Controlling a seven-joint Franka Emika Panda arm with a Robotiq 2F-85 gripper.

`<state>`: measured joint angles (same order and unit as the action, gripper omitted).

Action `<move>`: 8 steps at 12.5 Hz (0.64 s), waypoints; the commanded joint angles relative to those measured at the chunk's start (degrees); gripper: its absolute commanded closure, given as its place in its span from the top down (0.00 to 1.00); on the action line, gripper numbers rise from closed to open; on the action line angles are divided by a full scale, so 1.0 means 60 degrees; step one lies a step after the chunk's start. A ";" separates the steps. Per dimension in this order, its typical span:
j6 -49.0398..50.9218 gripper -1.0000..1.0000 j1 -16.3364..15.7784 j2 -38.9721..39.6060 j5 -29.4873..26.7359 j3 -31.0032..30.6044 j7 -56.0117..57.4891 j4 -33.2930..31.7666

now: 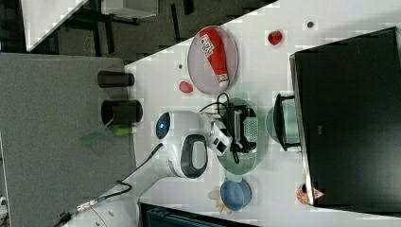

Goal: Drag strainer left to right.

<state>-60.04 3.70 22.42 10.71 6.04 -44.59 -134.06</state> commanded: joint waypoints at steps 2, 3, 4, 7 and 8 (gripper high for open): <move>0.0711 1.00 -0.0120 -0.1850 -0.0039 -0.0244 0.2696 -0.0059; 0.1168 1.00 -0.0120 -0.2454 -0.0041 -0.0273 0.3636 0.0010; 0.1869 1.00 -0.0121 -0.3059 -0.0059 -0.0329 0.4447 0.0164; 0.4560 1.00 -0.0147 -0.4675 -0.0599 -0.0631 0.5187 0.1042; 0.5424 1.00 -0.0172 -0.5106 -0.0954 -0.0801 0.5190 0.1452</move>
<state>-29.01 2.78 -7.46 3.50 2.52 -19.85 -128.36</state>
